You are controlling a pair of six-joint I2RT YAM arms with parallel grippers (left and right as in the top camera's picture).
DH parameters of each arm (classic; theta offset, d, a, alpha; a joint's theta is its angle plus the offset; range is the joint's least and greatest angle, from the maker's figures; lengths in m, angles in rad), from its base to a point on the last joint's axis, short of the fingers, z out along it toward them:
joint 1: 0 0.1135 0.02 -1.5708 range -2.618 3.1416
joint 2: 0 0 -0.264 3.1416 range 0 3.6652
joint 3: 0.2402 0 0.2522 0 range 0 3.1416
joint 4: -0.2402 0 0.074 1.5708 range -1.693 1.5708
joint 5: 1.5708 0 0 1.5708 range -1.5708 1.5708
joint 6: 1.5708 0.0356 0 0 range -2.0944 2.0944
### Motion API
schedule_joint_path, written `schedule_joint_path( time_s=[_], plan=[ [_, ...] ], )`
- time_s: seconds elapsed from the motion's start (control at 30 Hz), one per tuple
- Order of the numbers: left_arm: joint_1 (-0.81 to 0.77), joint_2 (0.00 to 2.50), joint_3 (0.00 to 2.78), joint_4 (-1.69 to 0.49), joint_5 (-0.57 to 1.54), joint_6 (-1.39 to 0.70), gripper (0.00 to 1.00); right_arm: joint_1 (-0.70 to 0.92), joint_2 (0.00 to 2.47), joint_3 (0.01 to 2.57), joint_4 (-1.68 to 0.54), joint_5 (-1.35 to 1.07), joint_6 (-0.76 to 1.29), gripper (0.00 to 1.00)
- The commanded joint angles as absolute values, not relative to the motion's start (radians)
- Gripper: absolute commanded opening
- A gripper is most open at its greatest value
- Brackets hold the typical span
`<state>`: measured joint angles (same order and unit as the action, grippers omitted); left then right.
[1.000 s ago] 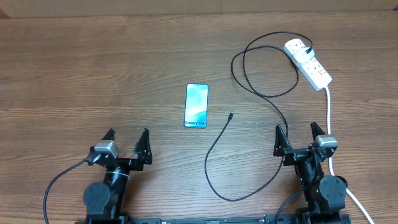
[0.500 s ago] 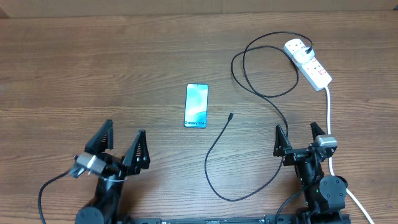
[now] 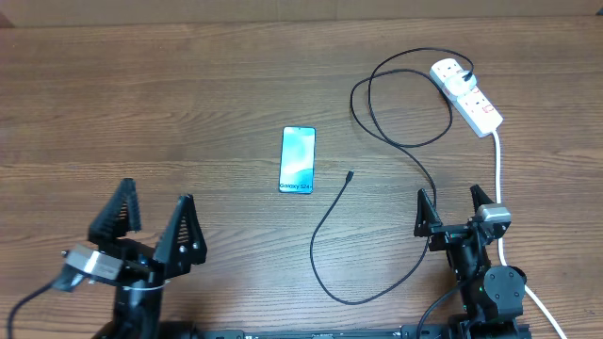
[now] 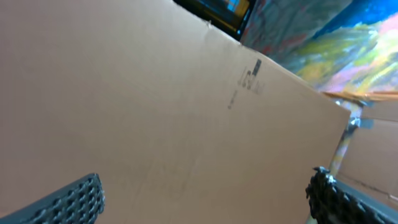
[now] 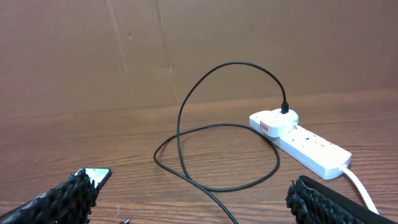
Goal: Plug charger to phone and switch on socket
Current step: 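Move the left gripper forward over the phone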
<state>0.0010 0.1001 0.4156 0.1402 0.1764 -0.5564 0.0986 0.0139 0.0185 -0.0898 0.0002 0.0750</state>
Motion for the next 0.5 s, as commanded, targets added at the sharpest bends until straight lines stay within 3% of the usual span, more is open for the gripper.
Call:
schedule_joint_path(
  time_s=[0.0,0.3,0.47],
  plan=[
    [0.006,0.223,0.585,0.035,0.187,-0.535,1.00,0.094,0.003,0.008,-0.084,-0.001,0.078,1.00],
    [0.006,0.665,1.101,-0.570,0.254,-0.338,1.00,0.094,0.003,0.008,-0.084,-0.001,0.078,1.00],
    [0.006,0.832,1.245,-0.738,0.493,-0.339,1.00,0.094,0.003,0.008,-0.084,-0.001,0.077,1.00]
  ],
)
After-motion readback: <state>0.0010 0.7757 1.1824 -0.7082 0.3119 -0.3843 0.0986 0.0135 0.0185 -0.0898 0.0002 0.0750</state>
